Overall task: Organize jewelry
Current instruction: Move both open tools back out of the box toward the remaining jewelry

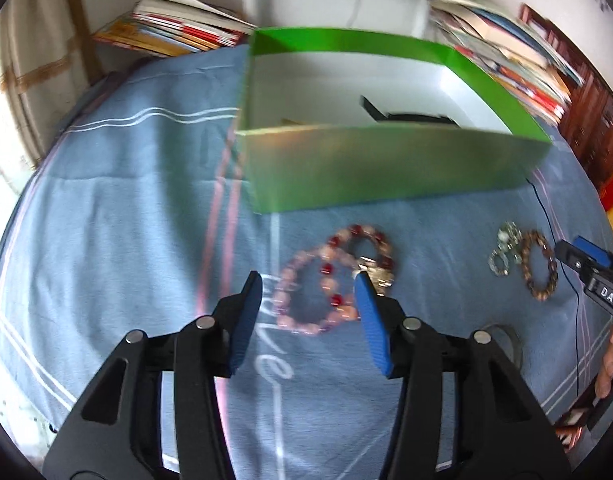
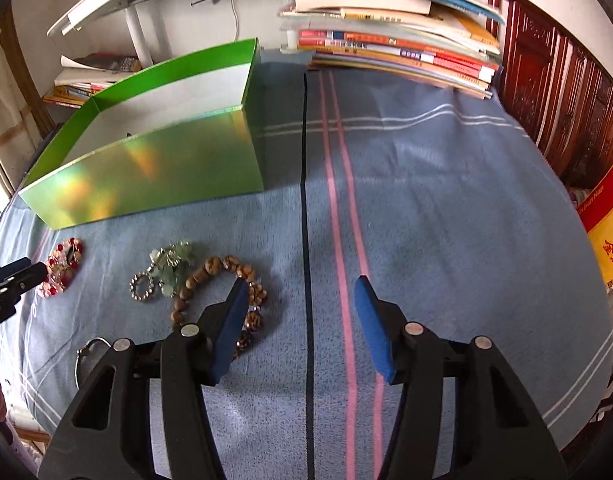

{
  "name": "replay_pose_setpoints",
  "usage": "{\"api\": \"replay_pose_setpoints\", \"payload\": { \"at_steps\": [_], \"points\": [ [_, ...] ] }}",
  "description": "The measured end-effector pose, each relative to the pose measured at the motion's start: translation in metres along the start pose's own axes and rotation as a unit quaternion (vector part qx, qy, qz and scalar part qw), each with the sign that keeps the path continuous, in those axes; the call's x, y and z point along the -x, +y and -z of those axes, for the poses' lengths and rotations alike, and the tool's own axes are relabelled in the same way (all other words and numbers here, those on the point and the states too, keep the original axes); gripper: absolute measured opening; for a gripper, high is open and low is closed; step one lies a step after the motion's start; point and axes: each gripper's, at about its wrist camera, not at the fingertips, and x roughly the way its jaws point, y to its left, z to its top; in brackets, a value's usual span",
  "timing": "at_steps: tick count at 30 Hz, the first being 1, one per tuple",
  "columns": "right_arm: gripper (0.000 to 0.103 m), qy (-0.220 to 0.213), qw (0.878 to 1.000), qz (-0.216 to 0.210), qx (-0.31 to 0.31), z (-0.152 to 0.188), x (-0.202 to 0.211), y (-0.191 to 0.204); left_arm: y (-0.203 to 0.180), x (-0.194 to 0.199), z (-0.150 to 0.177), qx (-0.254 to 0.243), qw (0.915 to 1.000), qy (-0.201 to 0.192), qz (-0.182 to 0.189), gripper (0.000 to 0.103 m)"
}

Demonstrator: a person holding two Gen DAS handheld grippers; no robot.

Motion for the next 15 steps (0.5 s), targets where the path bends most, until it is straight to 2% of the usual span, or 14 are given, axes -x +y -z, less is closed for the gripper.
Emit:
{"api": "replay_pose_setpoints", "payload": {
  "at_steps": [2, 4, 5, 8, 12, 15],
  "points": [
    [0.055, 0.002, 1.0, -0.002, 0.0, 0.002, -0.002, 0.0, -0.004, -0.004, 0.001, -0.003, 1.0, 0.004, 0.004, 0.043],
    [0.055, 0.004, 1.0, -0.003, -0.001, 0.003, -0.003, 0.001, -0.006, -0.004, 0.0, -0.004, 0.9998, 0.002, 0.018, 0.024],
    [0.055, 0.005, 1.0, -0.003, -0.001, 0.003, -0.003, 0.001, -0.006, -0.003, 0.0, 0.0, 0.9994, 0.004, 0.034, 0.008],
    [0.055, 0.005, 1.0, -0.008, -0.004, 0.003, -0.005, 0.0, -0.009, 0.001, -0.003, -0.004, 0.9997, -0.003, 0.025, 0.008],
    [0.055, 0.006, 1.0, -0.008, -0.006, 0.003, -0.004, -0.001, -0.011, 0.025, -0.012, -0.007, 0.998, -0.031, 0.055, 0.008],
    [0.055, 0.006, 1.0, -0.007, -0.008, 0.002, -0.004, -0.001, -0.022, 0.042, -0.017, -0.019, 0.9942, -0.039, 0.098, 0.008]
  ]
}}
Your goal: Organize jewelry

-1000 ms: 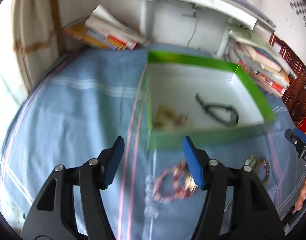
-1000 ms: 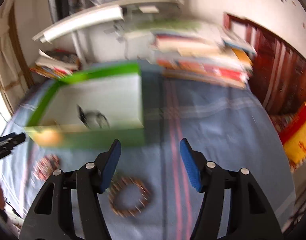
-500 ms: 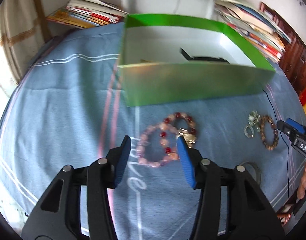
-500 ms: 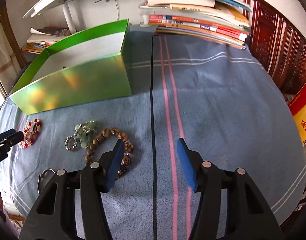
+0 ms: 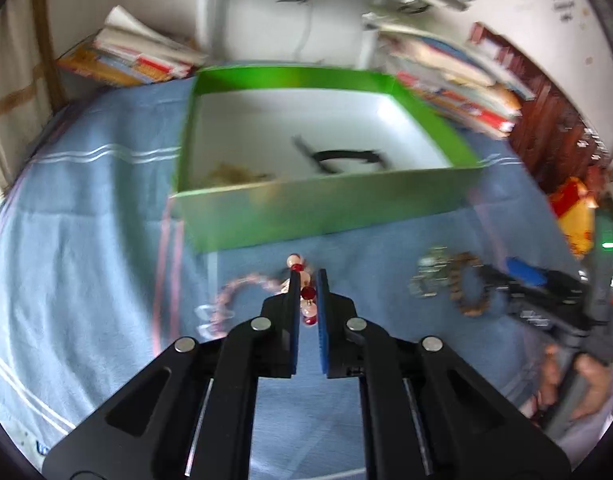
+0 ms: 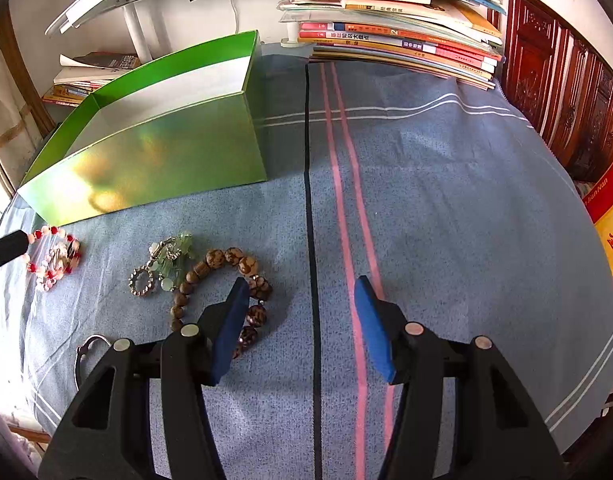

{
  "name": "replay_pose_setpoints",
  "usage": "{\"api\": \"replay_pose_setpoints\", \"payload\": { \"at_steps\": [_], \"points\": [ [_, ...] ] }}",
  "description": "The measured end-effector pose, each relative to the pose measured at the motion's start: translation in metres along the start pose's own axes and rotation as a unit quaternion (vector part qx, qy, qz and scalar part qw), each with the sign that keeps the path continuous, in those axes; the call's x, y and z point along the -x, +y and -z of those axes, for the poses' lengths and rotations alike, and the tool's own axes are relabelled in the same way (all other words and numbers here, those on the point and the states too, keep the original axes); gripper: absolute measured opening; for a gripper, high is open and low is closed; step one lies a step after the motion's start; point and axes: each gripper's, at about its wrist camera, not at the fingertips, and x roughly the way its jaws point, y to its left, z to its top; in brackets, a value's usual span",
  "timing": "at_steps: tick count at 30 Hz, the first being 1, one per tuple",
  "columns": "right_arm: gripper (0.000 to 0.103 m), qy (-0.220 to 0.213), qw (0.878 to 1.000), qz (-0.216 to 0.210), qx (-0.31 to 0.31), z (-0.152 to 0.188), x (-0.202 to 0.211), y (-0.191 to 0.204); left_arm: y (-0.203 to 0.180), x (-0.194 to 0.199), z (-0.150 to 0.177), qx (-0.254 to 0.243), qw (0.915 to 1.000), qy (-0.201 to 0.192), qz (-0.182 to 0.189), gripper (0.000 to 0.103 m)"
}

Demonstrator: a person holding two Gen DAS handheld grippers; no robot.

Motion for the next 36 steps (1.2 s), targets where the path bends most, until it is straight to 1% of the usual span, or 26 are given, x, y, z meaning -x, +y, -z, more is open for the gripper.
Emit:
{"api": "replay_pose_setpoints", "payload": {
  "at_steps": [3, 5, 6, 7, 8, 9, 10, 11, 15, 19, 21, 22, 24, 26, 29, 30, 31, 32, 33, 34, 36],
  "points": [
    [0.055, -0.001, 1.0, 0.001, -0.001, 0.0, 0.001, -0.001, -0.022, 0.004, -0.002, -0.024, 0.9991, 0.002, 0.035, 0.008],
    [0.055, -0.001, 1.0, 0.001, -0.002, 0.0, 0.001, -0.001, -0.041, 0.001, 0.001, -0.047, 0.9971, 0.01, 0.058, 0.008],
    [0.055, -0.001, 1.0, 0.002, -0.002, 0.0, 0.001, -0.001, -0.05, -0.005, 0.001, -0.055, 0.9966, 0.015, 0.059, 0.009],
    [0.055, -0.001, 1.0, 0.003, -0.001, 0.001, 0.002, -0.001, -0.054, -0.01, 0.002, -0.061, 0.9965, 0.021, 0.053, 0.009],
    [0.055, -0.001, 1.0, 0.004, 0.0, 0.001, 0.003, -0.001, -0.055, -0.016, 0.002, -0.061, 0.9968, 0.028, 0.044, 0.016],
    [0.055, -0.002, 1.0, 0.004, 0.0, 0.002, 0.004, -0.001, -0.053, -0.02, 0.003, -0.057, 0.9971, 0.032, 0.039, 0.032],
    [0.055, -0.004, 1.0, 0.005, 0.0, 0.002, 0.005, -0.002, -0.048, -0.023, 0.005, -0.049, 0.9976, 0.034, 0.034, 0.038],
    [0.055, -0.005, 1.0, 0.006, 0.0, 0.002, 0.005, -0.003, -0.039, -0.025, 0.005, -0.037, 0.9985, 0.034, 0.024, 0.042],
    [0.055, -0.01, 1.0, 0.003, -0.001, 0.0, 0.009, -0.002, -0.007, -0.025, 0.006, 0.002, 0.9992, 0.032, -0.022, 0.043],
    [0.055, -0.012, 1.0, -0.01, 0.018, -0.005, 0.008, 0.016, 0.025, -0.027, 0.01, 0.037, 0.9967, 0.038, -0.061, 0.044],
    [0.054, -0.013, 0.999, -0.019, 0.033, -0.008, 0.007, 0.03, 0.035, -0.028, 0.011, 0.049, 0.9954, 0.04, -0.072, 0.045],
    [0.051, -0.014, 0.999, -0.023, 0.042, -0.009, 0.007, 0.037, 0.038, -0.027, 0.012, 0.052, 0.995, 0.041, -0.075, 0.045],
    [0.049, -0.014, 0.998, -0.032, 0.059, -0.012, 0.006, 0.053, 0.042, -0.029, 0.014, 0.054, 0.994, 0.043, -0.085, 0.048],
    [0.049, -0.013, 0.997, -0.038, 0.073, -0.016, 0.003, 0.066, 0.044, -0.028, 0.015, 0.051, 0.9937, 0.043, -0.09, 0.051],
    [0.049, -0.004, 0.995, -0.047, 0.093, -0.02, -0.006, 0.084, 0.047, -0.029, 0.02, 0.05, 0.9935, 0.047, -0.091, 0.051],
    [0.045, 0.003, 0.994, -0.047, 0.099, -0.022, -0.013, 0.09, 0.048, -0.029, 0.02, 0.051, 0.9934, 0.048, -0.091, 0.052],
    [0.036, 0.011, 0.994, -0.044, 0.102, -0.023, -0.019, 0.094, 0.048, -0.03, 0.021, 0.051, 0.9933, 0.048, -0.091, 0.052],
    [0.029, 0.008, 0.994, -0.041, 0.105, -0.023, -0.022, 0.097, 0.049, -0.03, 0.021, 0.053, 0.9932, 0.049, -0.092, 0.052],
    [0.019, 0.014, 0.993, -0.043, 0.107, -0.024, -0.025, 0.098, 0.05, -0.03, 0.022, 0.053, 0.9931, 0.049, -0.093, 0.053],
    [0.014, 0.02, 0.993, -0.052, 0.102, -0.026, -0.027, 0.098, 0.052, -0.03, 0.023, 0.054, 0.9929, 0.049, -0.093, 0.053],
    [0.013, 0.019, 0.994, -0.055, 0.095, -0.025, -0.027, 0.096, 0.055, -0.03, 0.025, 0.057, 0.9927, 0.05, -0.094, 0.053]
  ]
}}
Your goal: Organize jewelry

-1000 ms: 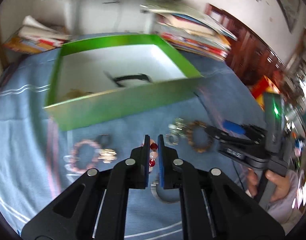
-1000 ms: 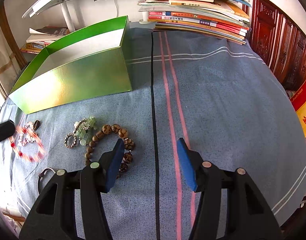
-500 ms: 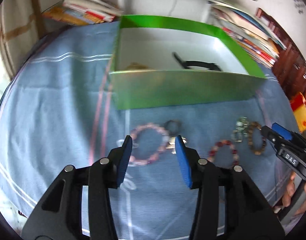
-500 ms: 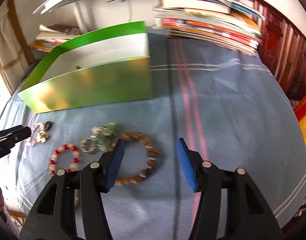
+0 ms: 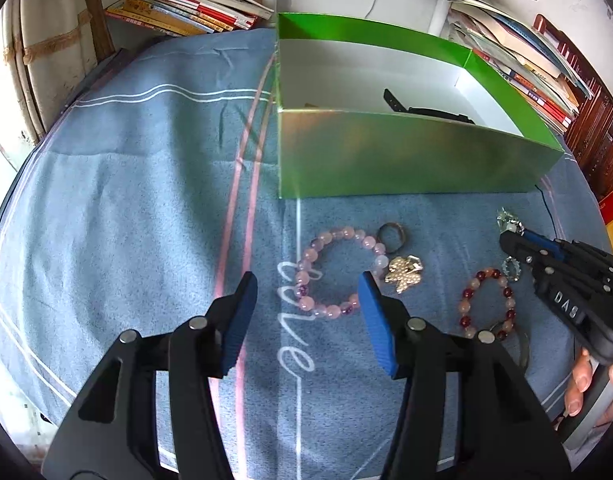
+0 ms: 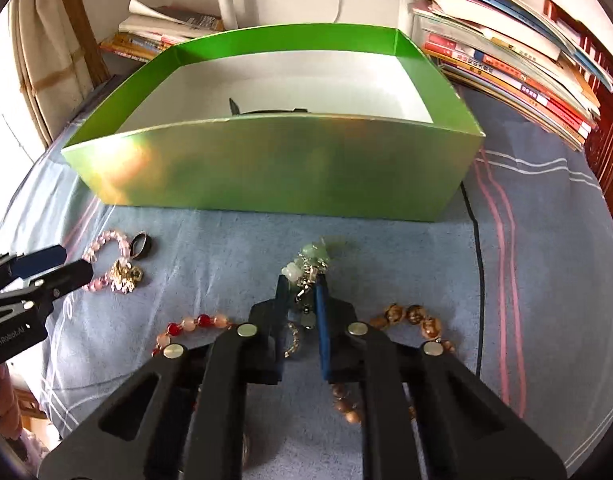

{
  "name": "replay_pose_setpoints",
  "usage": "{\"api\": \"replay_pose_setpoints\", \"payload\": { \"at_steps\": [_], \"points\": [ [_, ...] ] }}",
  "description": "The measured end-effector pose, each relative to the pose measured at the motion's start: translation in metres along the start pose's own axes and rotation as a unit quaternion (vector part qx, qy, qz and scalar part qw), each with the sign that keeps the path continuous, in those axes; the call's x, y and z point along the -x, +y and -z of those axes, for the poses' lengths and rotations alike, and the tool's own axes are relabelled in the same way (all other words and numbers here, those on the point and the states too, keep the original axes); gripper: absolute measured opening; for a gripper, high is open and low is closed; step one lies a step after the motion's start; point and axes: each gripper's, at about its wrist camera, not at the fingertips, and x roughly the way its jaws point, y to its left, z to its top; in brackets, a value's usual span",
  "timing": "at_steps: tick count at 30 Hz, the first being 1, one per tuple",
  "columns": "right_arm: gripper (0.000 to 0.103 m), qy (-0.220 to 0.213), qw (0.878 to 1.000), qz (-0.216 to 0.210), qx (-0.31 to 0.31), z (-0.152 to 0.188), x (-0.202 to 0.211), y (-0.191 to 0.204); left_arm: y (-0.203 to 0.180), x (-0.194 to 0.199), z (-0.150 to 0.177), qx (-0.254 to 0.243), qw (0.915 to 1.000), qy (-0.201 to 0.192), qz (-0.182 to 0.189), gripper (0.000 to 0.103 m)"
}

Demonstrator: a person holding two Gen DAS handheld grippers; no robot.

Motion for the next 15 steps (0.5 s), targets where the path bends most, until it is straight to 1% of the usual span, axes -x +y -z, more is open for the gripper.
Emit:
{"api": "replay_pose_setpoints", "payload": {
  "at_steps": [4, 7, 8, 10, 12, 14, 15],
  "points": [
    [0.013, -0.012, 1.0, 0.009, -0.023, -0.004, 0.004, -0.016, 0.006, -0.004, 0.001, 0.005, 1.0, 0.004, 0.002, 0.053],
    [0.013, -0.021, 0.998, 0.037, -0.04, -0.007, 0.007, -0.034, 0.006, -0.007, 0.001, 0.006, 1.0, 0.006, 0.004, 0.05],
    [0.013, -0.02, 0.998, 0.041, -0.045, -0.008, 0.007, -0.039, 0.005, -0.008, 0.001, 0.005, 1.0, 0.006, 0.004, 0.046],
    [0.013, -0.018, 0.997, 0.047, -0.056, -0.008, 0.005, -0.05, 0.002, -0.009, 0.001, -0.001, 1.0, 0.003, 0.0, 0.04],
    [0.013, -0.017, 0.997, 0.049, -0.063, -0.006, 0.005, -0.057, -0.003, -0.009, 0.001, -0.007, 1.0, 0.001, -0.005, 0.028],
    [0.013, -0.016, 0.996, 0.05, -0.073, -0.004, 0.003, -0.064, -0.006, -0.009, 0.001, -0.01, 0.9999, 0.001, -0.006, 0.024],
    [0.013, -0.016, 0.996, 0.05, -0.076, -0.001, 0.004, -0.068, -0.007, -0.009, 0.001, -0.011, 0.9999, 0.001, -0.006, 0.024]
  ]
}}
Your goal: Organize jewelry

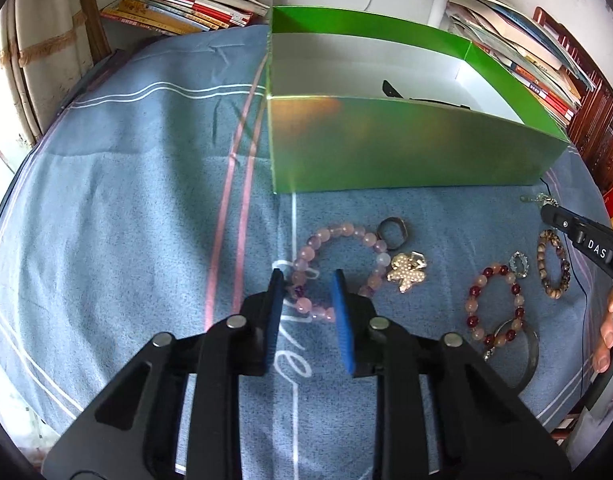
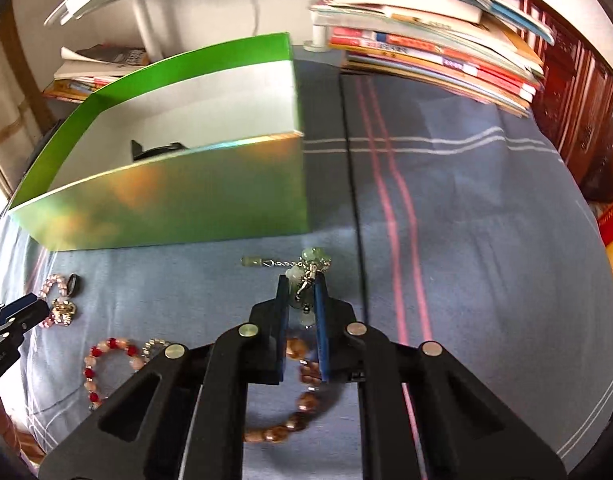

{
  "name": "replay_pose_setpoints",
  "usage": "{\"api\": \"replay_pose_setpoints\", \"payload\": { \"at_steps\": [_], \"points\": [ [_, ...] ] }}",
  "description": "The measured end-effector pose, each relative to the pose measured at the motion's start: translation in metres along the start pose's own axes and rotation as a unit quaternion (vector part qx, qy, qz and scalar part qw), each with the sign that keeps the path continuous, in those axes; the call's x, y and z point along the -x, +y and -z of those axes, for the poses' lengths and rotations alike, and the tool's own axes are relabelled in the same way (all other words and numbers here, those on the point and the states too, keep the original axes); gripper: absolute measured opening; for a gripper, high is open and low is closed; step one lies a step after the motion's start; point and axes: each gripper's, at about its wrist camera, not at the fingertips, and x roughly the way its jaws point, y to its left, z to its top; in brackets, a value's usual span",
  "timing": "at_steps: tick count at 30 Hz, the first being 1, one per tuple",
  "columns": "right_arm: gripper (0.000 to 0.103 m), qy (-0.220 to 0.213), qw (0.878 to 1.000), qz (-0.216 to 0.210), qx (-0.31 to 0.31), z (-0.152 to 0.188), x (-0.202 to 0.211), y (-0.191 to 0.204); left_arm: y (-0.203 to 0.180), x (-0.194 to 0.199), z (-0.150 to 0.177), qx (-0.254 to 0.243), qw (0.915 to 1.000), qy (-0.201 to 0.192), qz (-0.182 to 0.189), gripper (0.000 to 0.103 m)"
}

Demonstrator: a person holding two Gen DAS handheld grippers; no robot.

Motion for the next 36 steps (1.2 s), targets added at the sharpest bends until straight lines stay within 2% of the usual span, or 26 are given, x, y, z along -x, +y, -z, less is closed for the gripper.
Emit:
{"api": "replay_pose_setpoints", "payload": {
  "at_steps": [4, 6, 8, 14, 16, 18, 20, 25, 36],
  "points": [
    [0.013, -0.011, 1.0, 0.0, 0.0, 0.004, 0.002, -0.005, -0.007, 0.0, 0.002, -0.009, 0.9998, -0.01, -0.013, 0.026],
    [0.013, -0.013, 1.0, 0.004, 0.003, 0.007, 0.004, -0.007, -0.01, 0.0, 0.002, -0.013, 0.9998, -0.013, -0.01, 0.035],
    [0.013, -0.014, 1.0, 0.007, 0.002, 0.007, 0.004, -0.005, -0.015, -0.001, 0.002, -0.018, 0.9997, -0.014, -0.012, 0.04],
    [0.015, -0.016, 1.0, 0.014, 0.004, 0.008, 0.004, -0.005, -0.018, -0.001, 0.004, -0.019, 0.9996, -0.016, -0.017, 0.044],
    [0.015, -0.016, 1.0, 0.019, 0.004, 0.007, 0.003, -0.004, -0.018, -0.002, 0.003, -0.019, 0.9997, -0.014, -0.011, 0.048],
    [0.015, -0.018, 1.0, 0.022, 0.004, 0.006, 0.002, -0.004, -0.019, -0.002, 0.004, -0.02, 0.9997, -0.015, -0.004, 0.056],
    [0.015, -0.021, 0.999, 0.027, 0.007, 0.005, 0.001, -0.003, -0.024, -0.003, 0.006, -0.029, 0.9993, -0.019, -0.01, 0.058],
    [0.015, -0.025, 0.999, 0.026, 0.013, 0.006, 0.001, 0.001, -0.022, -0.002, 0.007, -0.023, 0.9994, -0.024, -0.005, 0.057],
    [0.014, -0.027, 0.999, 0.016, 0.022, 0.015, 0.006, 0.01, -0.016, -0.001, 0.007, -0.012, 0.9992, -0.036, -0.012, 0.044]
  ]
}}
